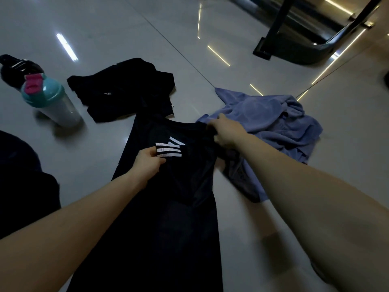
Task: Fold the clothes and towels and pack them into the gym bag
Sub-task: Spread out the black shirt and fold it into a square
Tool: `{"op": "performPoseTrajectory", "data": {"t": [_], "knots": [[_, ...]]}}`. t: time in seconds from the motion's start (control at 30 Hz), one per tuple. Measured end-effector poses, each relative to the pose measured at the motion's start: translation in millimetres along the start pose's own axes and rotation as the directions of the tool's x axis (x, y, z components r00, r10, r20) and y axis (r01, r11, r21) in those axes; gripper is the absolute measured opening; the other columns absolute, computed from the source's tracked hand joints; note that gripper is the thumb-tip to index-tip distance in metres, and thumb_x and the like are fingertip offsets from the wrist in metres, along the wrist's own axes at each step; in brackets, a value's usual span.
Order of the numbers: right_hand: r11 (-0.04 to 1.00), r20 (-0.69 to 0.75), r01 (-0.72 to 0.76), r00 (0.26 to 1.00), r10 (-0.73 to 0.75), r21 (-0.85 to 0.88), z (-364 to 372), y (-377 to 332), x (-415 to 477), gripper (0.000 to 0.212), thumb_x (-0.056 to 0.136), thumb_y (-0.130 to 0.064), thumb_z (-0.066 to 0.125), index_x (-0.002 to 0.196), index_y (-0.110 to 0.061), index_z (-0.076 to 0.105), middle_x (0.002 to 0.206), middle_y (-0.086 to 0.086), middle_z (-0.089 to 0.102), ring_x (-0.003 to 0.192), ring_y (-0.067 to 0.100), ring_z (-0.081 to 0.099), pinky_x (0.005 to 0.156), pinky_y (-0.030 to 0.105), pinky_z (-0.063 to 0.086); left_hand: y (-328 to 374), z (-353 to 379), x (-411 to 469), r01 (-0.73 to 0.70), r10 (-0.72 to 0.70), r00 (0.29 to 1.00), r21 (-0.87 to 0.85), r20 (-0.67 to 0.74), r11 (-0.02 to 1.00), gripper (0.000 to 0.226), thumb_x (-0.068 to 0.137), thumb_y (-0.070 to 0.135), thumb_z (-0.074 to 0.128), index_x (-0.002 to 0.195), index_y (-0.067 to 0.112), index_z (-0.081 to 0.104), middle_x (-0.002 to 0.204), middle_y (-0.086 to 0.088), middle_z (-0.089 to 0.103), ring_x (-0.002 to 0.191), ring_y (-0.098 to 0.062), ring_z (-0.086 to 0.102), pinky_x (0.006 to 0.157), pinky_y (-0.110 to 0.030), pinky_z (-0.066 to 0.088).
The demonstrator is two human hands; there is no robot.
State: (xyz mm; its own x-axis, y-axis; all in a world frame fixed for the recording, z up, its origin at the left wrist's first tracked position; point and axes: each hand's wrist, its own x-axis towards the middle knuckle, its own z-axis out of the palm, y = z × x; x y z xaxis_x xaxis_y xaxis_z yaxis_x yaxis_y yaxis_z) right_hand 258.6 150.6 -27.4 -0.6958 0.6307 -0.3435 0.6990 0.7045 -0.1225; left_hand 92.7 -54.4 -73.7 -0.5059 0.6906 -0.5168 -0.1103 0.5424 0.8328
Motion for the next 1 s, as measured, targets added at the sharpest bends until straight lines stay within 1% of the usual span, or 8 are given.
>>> {"op": "performPoseTrajectory", "data": {"t": [0.07,0.13,0.17,0.3,0.43,0.6,0.87,1.0], "knots": [[0.997,0.040,0.002,0.999,0.001,-0.081,-9,-4,6,0.007,0.089,-0.012,0.058,0.095,-0.015,0.061,0.101,0.009,0.044,0.075,0.034,0.051,0.065,0.037,0.042,-3,-5,3,-0.002,0.002,1.000,-0.020,0.008,1.000,0.036,0.094,-0.005,0.057,0.104,0.025,0.074,0.096,-0.001,0.077,0.070,-0.016,0.066,0.055,-0.022,0.051],[0.998,0.053,-0.043,0.998,0.046,-0.055,-13,0,13,0.018,0.088,-0.010,0.057,0.072,-0.013,0.049,0.090,0.011,0.048,0.072,0.034,0.052,0.064,0.035,0.040,-6,-9,6,0.001,-0.001,1.000,-0.015,0.008,1.000,0.034,0.093,-0.004,0.059,0.109,0.022,0.075,0.099,-0.002,0.078,0.078,-0.024,0.064,0.064,-0.031,0.051],[0.997,0.067,-0.071,0.995,0.073,-0.028,-15,4,17,0.022,0.089,-0.010,0.056,0.069,-0.013,0.046,0.085,0.012,0.051,0.073,0.033,0.053,0.066,0.034,0.039,-7,-11,7,0.010,-0.010,1.000,-0.010,0.002,1.000,0.032,0.093,-0.002,0.061,0.111,0.021,0.074,0.101,-0.003,0.077,0.080,-0.025,0.064,0.067,-0.034,0.053],[0.987,0.042,-0.146,0.989,0.143,0.067,-22,18,30,0.011,0.089,-0.010,0.056,0.078,-0.008,0.057,0.084,0.014,0.060,0.079,0.031,0.056,0.070,0.031,0.037,-14,-18,11,0.065,-0.065,0.998,-0.025,-0.005,0.998,0.016,0.093,0.011,0.071,0.109,0.011,0.072,0.089,-0.010,0.072,0.067,-0.017,0.063,0.066,-0.035,0.058],[0.989,0.014,-0.141,0.990,0.141,0.051,-17,19,39,0.011,0.089,-0.011,0.057,0.078,-0.008,0.058,0.084,0.014,0.060,0.083,0.035,0.060,0.070,0.032,0.039,-22,-15,11,-0.007,0.024,0.996,0.196,-0.086,0.980,0.010,0.094,0.024,0.072,0.095,0.014,0.072,0.078,-0.007,0.071,0.068,-0.019,0.068,0.071,-0.038,0.062],[0.990,-0.012,-0.143,0.990,0.143,-0.018,-10,16,43,0.004,0.090,-0.012,0.057,0.088,-0.011,0.054,0.093,0.014,0.060,0.088,0.035,0.059,0.074,0.036,0.044,-25,-13,18,-0.062,0.155,0.969,0.417,-0.193,0.907,0.019,0.095,0.041,0.066,0.096,0.023,0.073,0.085,0.006,0.071,0.078,-0.015,0.069,0.079,-0.039,0.059],[0.976,-0.070,-0.215,0.975,0.213,-0.036,0,21,46,0.008,0.090,-0.014,0.057,0.094,-0.012,0.050,0.096,0.011,0.061,0.095,0.035,0.063,0.071,0.036,0.043,-18,0,36,-0.002,0.151,0.953,0.494,-0.263,0.870,0.024,0.096,0.041,0.062,0.085,0.021,0.068,0.080,0.001,0.068,0.078,-0.020,0.066,0.075,-0.036,0.055],[0.970,-0.048,-0.240,0.970,0.238,-0.036,3,26,48,0.008,0.091,-0.015,0.059,0.095,-0.011,0.053,0.097,0.010,0.061,0.087,0.031,0.059,0.071,0.035,0.042,-18,3,44,0.038,0.129,0.957,0.552,-0.260,0.833,0.024,0.094,0.043,0.064,0.084,0.021,0.067,0.080,0.002,0.066,0.080,-0.024,0.065,0.074,-0.034,0.050]]}}
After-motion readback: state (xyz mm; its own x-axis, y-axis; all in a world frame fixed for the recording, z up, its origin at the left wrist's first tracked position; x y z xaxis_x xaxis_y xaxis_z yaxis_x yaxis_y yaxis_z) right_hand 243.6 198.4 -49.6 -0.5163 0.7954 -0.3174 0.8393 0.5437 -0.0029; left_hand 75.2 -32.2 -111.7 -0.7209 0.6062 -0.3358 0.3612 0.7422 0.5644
